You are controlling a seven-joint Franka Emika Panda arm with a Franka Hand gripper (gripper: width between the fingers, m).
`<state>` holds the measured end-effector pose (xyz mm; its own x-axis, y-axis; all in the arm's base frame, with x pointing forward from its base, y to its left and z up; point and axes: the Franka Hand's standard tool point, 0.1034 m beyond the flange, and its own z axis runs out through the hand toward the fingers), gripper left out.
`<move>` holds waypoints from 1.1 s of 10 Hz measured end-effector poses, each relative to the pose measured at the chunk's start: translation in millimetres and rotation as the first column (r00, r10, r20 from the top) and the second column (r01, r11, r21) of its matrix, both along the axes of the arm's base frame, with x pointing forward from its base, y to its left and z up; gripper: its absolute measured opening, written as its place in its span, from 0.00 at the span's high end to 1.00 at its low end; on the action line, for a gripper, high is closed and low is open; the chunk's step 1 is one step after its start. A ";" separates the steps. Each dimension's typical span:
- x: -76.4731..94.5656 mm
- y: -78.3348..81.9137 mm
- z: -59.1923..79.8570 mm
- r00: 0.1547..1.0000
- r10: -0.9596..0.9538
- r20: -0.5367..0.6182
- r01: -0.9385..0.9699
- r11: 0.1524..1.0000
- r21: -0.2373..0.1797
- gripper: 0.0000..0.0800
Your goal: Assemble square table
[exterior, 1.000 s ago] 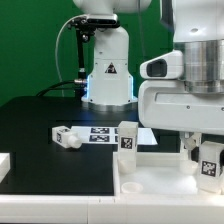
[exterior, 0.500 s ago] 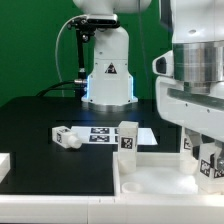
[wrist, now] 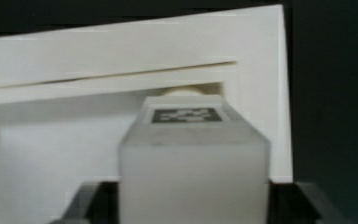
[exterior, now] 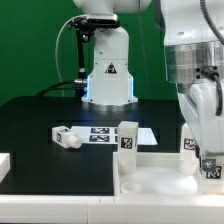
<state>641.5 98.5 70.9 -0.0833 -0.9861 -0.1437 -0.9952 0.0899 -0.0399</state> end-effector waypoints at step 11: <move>4.1 4.6 -1.7 0.403 0.915 0.024 -0.905 0.402 -0.138 0.19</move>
Offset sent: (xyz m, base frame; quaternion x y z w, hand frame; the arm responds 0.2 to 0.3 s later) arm -0.0066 0.0244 -0.0080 -0.0493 -0.0029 -0.2485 0.9674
